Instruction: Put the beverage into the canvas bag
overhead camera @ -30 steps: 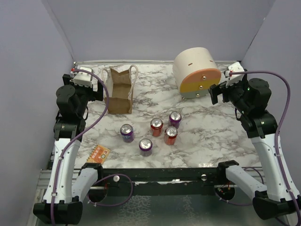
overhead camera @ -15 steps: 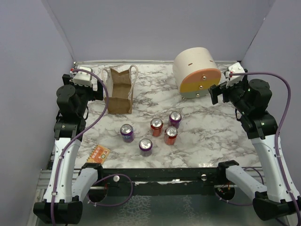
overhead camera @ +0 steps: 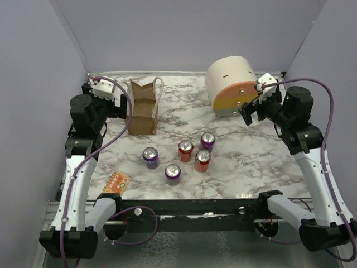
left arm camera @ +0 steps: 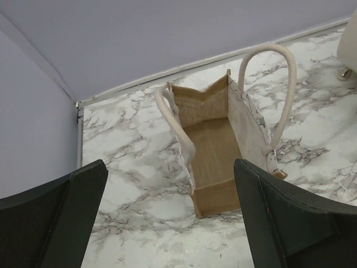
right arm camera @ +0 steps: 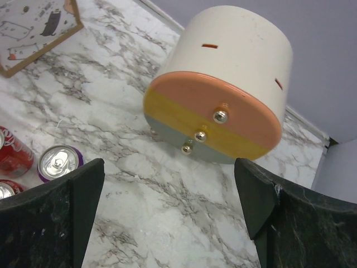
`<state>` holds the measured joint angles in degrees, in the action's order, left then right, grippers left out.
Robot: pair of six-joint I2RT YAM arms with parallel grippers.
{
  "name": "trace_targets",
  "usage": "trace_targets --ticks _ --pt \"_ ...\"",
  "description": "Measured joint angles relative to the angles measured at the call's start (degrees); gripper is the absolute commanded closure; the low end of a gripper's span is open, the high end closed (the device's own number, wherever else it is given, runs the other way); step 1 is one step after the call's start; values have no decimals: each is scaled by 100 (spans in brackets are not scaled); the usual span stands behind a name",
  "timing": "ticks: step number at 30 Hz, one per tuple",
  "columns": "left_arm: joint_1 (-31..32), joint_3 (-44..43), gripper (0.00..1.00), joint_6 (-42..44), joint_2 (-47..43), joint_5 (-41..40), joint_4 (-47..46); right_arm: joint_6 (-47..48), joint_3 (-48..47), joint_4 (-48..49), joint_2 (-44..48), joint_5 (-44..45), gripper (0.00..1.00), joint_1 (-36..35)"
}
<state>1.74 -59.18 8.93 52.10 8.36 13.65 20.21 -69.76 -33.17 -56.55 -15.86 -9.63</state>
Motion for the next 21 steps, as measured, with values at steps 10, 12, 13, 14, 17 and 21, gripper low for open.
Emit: trace_targets --ticks 10,12,13,14,17,21 --pt "382 -385 3 -192 1095 498 203 17 590 553 -280 -1001 0 0" --pt "531 -483 4 -273 1344 549 234 -24 791 721 -256 -1147 0 0" --pt "588 -507 5 -304 1416 568 232 -44 911 817 -234 -1222 0 0" --pt "691 -520 7 -339 1510 575 232 -66 1080 960 -190 -1285 0 0" --pt "981 -520 12 -437 1700 568 227 -160 1521 1276 -48 -1386 0 0" --pt "1443 -527 15 -546 1985 511 203 -236 1803 1421 122 -1453 0 0"
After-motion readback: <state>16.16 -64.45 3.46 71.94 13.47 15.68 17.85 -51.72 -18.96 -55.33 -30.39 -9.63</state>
